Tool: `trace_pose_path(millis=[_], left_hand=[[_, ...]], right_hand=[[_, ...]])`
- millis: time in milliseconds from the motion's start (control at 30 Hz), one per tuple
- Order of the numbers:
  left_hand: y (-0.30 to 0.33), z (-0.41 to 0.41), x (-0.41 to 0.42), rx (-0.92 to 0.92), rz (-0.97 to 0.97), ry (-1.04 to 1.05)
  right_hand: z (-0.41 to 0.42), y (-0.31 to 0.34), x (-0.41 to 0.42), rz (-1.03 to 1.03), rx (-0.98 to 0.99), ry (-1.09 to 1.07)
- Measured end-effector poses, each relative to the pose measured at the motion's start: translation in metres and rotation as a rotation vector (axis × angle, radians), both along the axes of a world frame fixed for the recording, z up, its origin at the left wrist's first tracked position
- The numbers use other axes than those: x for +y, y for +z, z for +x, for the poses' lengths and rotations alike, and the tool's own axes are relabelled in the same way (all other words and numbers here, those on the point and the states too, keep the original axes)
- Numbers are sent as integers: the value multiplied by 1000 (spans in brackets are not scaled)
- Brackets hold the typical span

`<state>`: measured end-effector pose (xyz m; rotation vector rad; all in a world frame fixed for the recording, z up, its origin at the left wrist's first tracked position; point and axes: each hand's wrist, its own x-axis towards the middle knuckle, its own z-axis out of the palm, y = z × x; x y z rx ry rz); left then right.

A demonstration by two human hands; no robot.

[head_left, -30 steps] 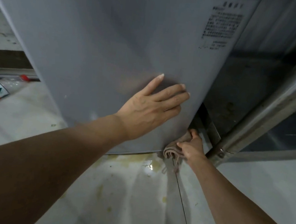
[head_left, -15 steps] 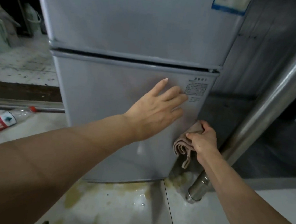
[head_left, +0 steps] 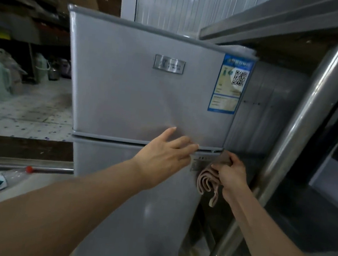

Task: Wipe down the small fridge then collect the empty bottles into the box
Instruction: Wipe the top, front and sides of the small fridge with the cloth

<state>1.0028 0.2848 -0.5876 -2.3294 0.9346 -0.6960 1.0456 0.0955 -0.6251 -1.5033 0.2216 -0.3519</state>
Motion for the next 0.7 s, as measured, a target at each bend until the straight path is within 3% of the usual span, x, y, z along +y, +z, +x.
trace_pose_path(millis=[167, 433, 700], left_hand=[[20, -2, -5, 25, 25, -27], [66, -4, -2, -136, -6, -52], [139, 1, -1, -381, -225, -7]], right_hand=[[-1, 18, -1, 23, 12, 10], [9, 64, -7, -77, -18, 50], [13, 123, -1, -58, -141, 20]])
